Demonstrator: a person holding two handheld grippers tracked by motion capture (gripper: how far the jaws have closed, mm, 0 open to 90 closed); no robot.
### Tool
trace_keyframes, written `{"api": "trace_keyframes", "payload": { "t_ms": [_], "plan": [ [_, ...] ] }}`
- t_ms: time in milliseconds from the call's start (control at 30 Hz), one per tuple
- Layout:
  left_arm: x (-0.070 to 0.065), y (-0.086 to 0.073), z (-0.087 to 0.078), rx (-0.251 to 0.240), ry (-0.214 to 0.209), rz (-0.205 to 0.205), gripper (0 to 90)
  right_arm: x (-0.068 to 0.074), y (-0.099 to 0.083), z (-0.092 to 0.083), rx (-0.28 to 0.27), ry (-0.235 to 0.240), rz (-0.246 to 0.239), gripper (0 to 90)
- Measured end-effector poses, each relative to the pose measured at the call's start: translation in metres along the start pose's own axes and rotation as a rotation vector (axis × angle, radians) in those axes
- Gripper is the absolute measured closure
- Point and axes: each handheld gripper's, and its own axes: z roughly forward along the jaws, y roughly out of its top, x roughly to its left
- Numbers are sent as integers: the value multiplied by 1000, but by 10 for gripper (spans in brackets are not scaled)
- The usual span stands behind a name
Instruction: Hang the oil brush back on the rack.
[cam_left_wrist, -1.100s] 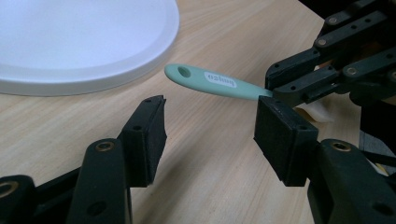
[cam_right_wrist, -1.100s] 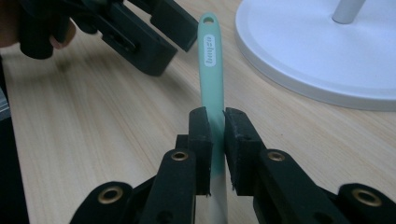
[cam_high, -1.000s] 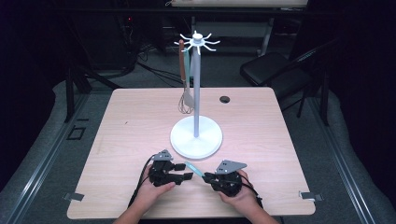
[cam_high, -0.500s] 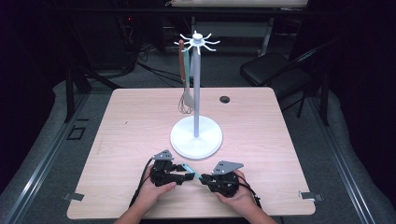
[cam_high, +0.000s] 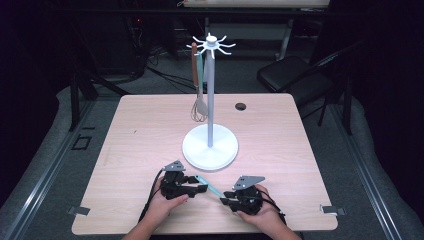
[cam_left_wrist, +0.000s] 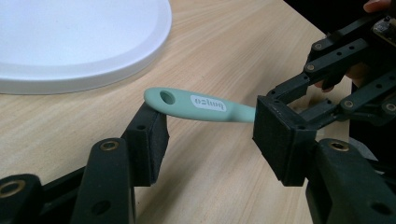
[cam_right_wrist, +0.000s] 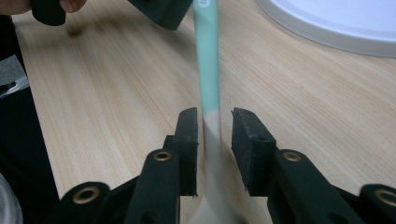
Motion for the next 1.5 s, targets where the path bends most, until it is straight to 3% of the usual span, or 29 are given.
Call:
{"api": "trace_keyframes", "payload": {
  "t_ms": [200, 433, 767, 933, 1000, 1300, 1433, 1500],
  "plan": [
    [0, 0, 0, -9, -4, 0, 451, -2, 0, 1, 34, 23, 30, 798],
    [-2, 1, -1, -16, -5, 3, 455, 1, 1, 2, 44, 4, 4, 825],
    [-8, 7, -6, -67, -12, -22, 461, 10, 6, 2, -34, -27, -14, 827],
    [-13, 12, -7, -93, 2, -28, 496, 14, 10, 2, -88, -52, 2, 827],
    [-14, 12, -7, -99, -4, -52, 513, 15, 11, 3, -107, -63, 13, 827],
    [-16, 13, -1, -124, -14, -99, 592, 15, 14, 5, -135, -70, 33, 827],
    [-19, 13, 0, -117, -9, -77, 616, 15, 15, 3, -142, -79, 38, 826],
    [-20, 13, 2, -116, -14, -85, 618, 14, 15, 4, -148, -75, 49, 826]
  ]
}}
